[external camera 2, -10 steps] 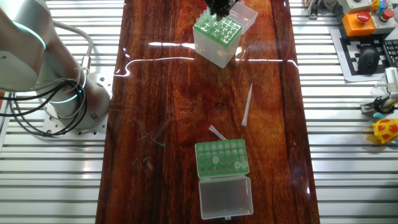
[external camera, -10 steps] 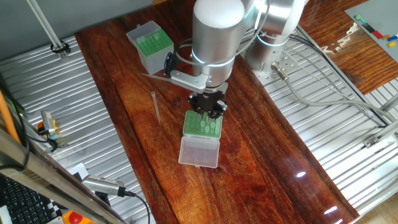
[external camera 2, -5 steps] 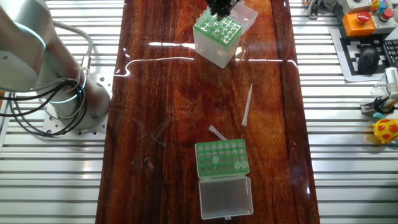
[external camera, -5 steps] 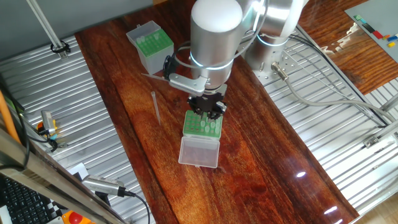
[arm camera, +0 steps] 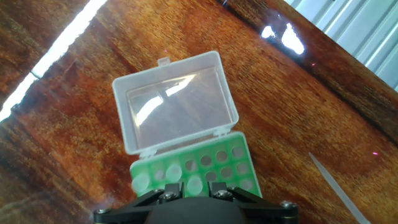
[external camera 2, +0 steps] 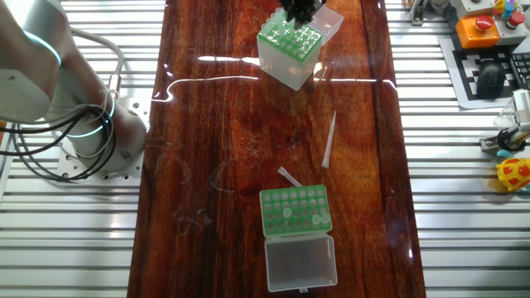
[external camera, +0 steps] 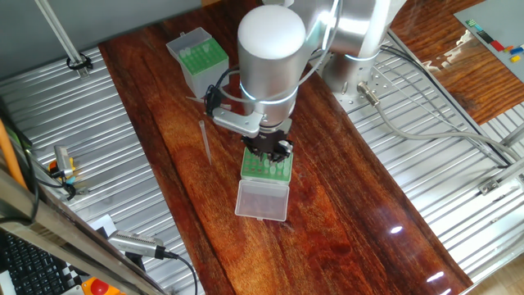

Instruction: Transfer all large pipette tips from one holder to another

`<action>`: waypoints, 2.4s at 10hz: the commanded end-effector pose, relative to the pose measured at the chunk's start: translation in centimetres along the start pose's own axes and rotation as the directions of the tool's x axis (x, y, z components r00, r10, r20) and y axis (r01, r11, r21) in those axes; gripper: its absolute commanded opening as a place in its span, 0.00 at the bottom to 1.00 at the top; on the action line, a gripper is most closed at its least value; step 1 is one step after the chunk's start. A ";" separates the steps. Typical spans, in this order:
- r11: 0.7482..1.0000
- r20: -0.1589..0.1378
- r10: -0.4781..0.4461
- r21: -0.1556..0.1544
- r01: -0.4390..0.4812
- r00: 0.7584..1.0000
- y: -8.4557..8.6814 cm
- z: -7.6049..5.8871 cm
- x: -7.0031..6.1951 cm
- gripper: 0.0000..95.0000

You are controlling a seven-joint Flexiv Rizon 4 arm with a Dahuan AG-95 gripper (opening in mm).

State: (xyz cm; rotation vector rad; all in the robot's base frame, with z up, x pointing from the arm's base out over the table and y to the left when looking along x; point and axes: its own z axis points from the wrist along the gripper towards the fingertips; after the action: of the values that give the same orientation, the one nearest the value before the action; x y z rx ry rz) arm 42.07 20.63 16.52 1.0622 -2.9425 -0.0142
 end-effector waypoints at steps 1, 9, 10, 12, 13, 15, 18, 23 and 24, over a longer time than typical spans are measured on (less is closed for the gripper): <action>1.000 -0.006 -0.005 -0.006 0.005 1.000 0.0 0.0 0.1 0.20; 1.000 -0.020 -0.014 -0.013 0.014 1.000 0.1 0.6 0.1 0.20; 1.000 -0.020 -0.014 -0.013 0.014 1.000 0.1 0.7 0.1 0.20; 1.000 -0.020 -0.014 -0.012 0.014 1.000 0.2 0.8 0.1 0.20; 1.000 -0.020 -0.015 -0.012 0.015 1.000 0.2 0.9 0.1 0.20; 1.000 -0.016 -0.015 -0.013 0.015 1.000 0.2 1.2 0.1 0.20; 1.000 0.001 -0.012 -0.013 0.012 1.000 0.2 1.1 0.2 0.00; 0.999 0.005 -0.023 -0.025 0.024 1.000 0.0 -1.1 0.1 0.00; 0.999 0.005 -0.030 -0.027 0.030 1.000 0.2 -2.0 0.2 0.00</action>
State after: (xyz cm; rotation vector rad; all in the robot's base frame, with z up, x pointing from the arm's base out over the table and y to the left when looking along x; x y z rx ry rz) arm 41.84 20.74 18.99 1.1076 -2.9174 -0.0546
